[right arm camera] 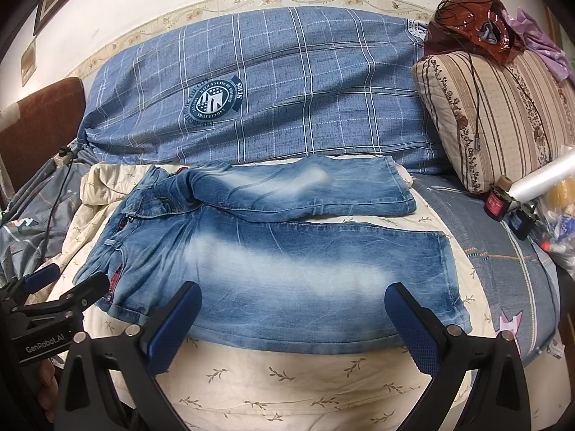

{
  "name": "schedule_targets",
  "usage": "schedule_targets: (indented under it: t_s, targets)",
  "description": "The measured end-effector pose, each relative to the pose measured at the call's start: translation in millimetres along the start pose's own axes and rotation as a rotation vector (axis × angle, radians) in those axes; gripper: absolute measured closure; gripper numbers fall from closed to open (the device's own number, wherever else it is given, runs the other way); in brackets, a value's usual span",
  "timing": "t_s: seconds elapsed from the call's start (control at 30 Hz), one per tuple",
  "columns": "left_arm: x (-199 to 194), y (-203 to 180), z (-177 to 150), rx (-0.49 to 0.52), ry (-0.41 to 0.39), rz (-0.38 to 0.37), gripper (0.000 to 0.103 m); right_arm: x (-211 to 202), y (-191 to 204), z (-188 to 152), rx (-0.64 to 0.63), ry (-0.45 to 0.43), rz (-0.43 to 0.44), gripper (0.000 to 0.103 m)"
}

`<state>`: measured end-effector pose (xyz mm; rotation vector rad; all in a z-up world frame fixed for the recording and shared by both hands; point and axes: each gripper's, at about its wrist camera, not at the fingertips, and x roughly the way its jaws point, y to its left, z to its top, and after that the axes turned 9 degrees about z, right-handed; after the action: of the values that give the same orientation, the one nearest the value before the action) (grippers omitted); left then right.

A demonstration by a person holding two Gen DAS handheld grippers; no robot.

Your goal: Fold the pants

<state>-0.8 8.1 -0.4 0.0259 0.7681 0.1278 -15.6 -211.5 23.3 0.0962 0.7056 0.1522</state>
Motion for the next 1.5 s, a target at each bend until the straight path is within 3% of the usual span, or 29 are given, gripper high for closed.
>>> schedule_targets:
  t_s: [0.53, 0.67, 0.87, 1.0, 1.17, 1.27, 1.37, 1.5]
  targets:
    - [3, 6, -1, -0.012, 0.013, -0.002, 0.000, 1, 2, 0, -0.002, 0.002, 0.001, 0.000]
    - [8, 24, -3, -0.061, 0.043, -0.017, 0.000, -2, -2, -2, 0.006, 0.006, 0.001, 0.000]
    - [50, 89, -17, -0.293, 0.220, 0.000, 0.000, 5, -44, -25, 0.202, 0.084, 0.064, 0.000]
    - [74, 120, -27, -0.424, 0.302, 0.010, 0.000, 7, -97, -43, 0.432, 0.124, 0.120, 0.000]
    - [94, 145, -36, -0.616, 0.374, -0.070, 0.000, 12, -173, -59, 0.747, 0.117, 0.156, 0.000]
    - [105, 148, -39, -0.664, 0.411, -0.095, 0.000, 19, -203, -65, 0.887, 0.108, 0.184, 0.002]
    - [109, 147, -37, -0.681, 0.415, -0.107, 0.000, 25, -210, -57, 0.902, 0.094, 0.197, 0.005]
    - [111, 149, -34, -0.699, 0.397, -0.100, 0.000, 34, -214, -59, 0.931, 0.116, 0.177, 0.025]
